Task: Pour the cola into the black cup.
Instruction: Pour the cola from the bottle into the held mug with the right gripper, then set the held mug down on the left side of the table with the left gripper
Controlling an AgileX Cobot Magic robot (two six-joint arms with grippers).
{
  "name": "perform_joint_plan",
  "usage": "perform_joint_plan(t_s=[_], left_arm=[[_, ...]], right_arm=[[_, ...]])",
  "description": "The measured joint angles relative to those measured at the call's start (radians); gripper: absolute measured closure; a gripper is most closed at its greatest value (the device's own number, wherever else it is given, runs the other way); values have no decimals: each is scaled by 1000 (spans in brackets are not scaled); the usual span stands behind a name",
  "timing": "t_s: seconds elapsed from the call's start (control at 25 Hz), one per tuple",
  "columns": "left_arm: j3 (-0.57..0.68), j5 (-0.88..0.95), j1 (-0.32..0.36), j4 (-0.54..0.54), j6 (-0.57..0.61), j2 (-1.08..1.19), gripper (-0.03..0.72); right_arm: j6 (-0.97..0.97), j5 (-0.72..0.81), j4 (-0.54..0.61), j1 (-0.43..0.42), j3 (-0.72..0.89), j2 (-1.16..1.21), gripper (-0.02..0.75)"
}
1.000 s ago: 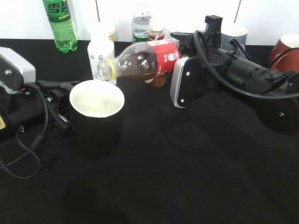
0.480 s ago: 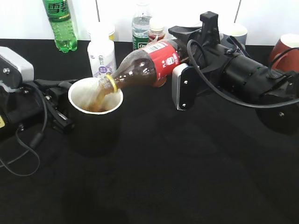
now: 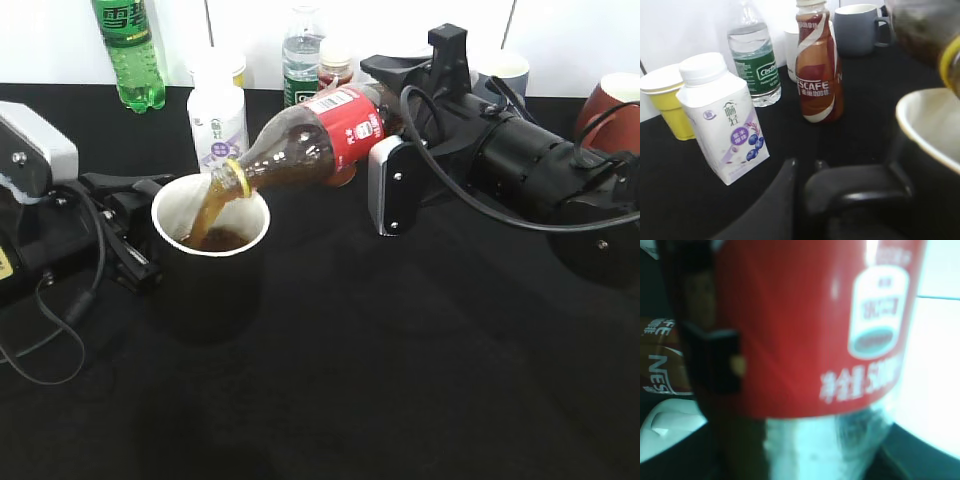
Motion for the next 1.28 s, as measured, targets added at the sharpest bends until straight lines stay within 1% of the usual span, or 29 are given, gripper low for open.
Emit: perform_joint_plan(t_s=[0.2, 0.28, 0.36, 0.56, 0.64, 0.8, 0.84, 0.92, 1.0, 1.04, 1.08, 1.16, 1.2, 1.24, 1.28], left_arm=[[0, 0, 0, 0, 1, 1, 632], [0, 1, 0, 0, 1, 1, 632], [0, -21, 0, -5, 1, 1, 632], [0, -95, 0, -75, 1, 1, 632], [0, -102, 0, -109, 1, 1, 632], [1, -113, 0, -147, 2, 1, 633], [1, -113, 0, -165, 2, 1, 633], [2, -113, 1, -206, 2, 1, 633], [2, -121, 29, -302, 12, 1, 633], [2, -133, 60, -354, 29, 1, 633], [2, -151, 108, -388, 35, 2, 633], [-8, -184, 212, -419, 38, 29, 633], [-30, -183, 245, -424, 40, 61, 633], [-68, -179, 263, -426, 41, 97, 633], [-115, -181, 266, -426, 41, 145, 633]], right_arm=[[1, -7, 1, 0, -1, 0, 361], [43, -7, 1, 0, -2, 0, 361], [150, -8, 1, 0, -2, -2, 361], [416, -4, -6, 0, -2, -3, 361], [675, -2, -8, 0, -2, -3, 362], [1511, -1, -8, 0, -2, -3, 362], [1638, 0, -8, 0, -2, -3, 362], [1740, -3, -6, 0, -2, -3, 362], [1754, -7, 20, 0, -2, -3, 362], [1756, -7, 22, 0, -2, -3, 362], [1758, -9, 22, 0, -2, -3, 362], [1759, -14, 25, 0, -2, -3, 362], [1759, -14, 25, 0, -2, -3, 362], [1759, -14, 26, 0, -2, -3, 363], [1759, -14, 26, 0, -2, -3, 363]])
